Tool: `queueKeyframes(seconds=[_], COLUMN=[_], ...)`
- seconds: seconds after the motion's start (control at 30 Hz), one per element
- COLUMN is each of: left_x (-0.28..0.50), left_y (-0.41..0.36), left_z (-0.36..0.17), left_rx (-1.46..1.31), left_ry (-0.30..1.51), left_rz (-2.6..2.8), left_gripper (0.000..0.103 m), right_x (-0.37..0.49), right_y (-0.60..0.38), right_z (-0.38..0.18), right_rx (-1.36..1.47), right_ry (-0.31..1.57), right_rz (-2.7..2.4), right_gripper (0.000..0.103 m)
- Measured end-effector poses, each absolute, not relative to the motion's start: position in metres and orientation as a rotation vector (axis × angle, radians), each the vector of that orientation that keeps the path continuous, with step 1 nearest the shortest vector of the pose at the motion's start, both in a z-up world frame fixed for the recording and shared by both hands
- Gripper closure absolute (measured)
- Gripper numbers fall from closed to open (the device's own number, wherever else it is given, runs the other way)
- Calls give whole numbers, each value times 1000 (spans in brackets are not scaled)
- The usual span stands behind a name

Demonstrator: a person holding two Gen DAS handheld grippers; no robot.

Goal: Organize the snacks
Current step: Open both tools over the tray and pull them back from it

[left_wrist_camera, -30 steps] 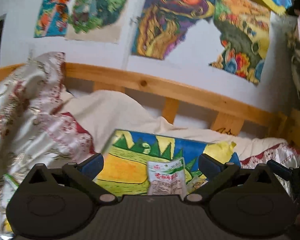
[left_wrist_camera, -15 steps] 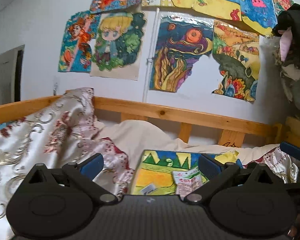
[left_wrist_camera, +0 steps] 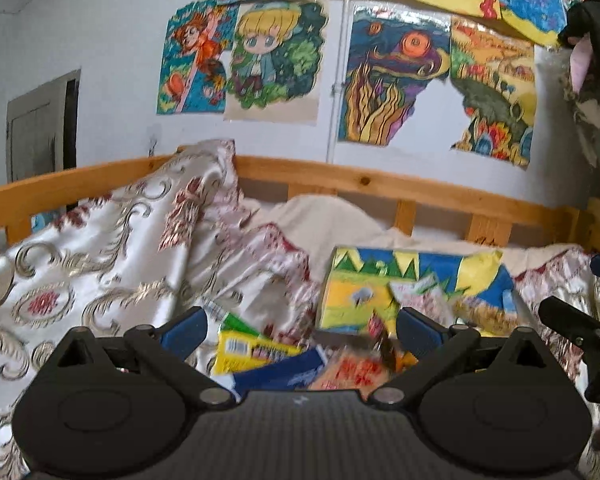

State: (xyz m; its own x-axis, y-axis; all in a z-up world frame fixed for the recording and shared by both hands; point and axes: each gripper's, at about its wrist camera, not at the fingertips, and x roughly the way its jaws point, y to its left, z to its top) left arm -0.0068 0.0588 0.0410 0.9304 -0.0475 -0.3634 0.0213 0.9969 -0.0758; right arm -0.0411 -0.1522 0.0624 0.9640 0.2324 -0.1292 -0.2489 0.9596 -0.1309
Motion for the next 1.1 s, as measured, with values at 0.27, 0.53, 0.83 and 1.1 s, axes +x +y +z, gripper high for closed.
queueKeyframes(seconds=[0.27, 0.53, 0.83, 1.1], left_x=[-11, -8, 1, 8], left_y=[63, 57, 49, 44], left_z=[19, 2, -11, -18], left_rx=[-73, -57, -34, -28], left_ry=[468, 556, 634, 679], left_rz=[-31, -29, -35, -27], left_gripper=[1, 1, 1, 1], right_x=[-49, -40, -25, -21], right_y=[-137, -130, -132, -129], right_z=[46, 33, 18, 10], right_rx=[-142, -142, -129, -134], right_ry=[235, 353, 487, 553], right_rz=[256, 251, 217, 224], right_gripper=[1, 1, 1, 1])
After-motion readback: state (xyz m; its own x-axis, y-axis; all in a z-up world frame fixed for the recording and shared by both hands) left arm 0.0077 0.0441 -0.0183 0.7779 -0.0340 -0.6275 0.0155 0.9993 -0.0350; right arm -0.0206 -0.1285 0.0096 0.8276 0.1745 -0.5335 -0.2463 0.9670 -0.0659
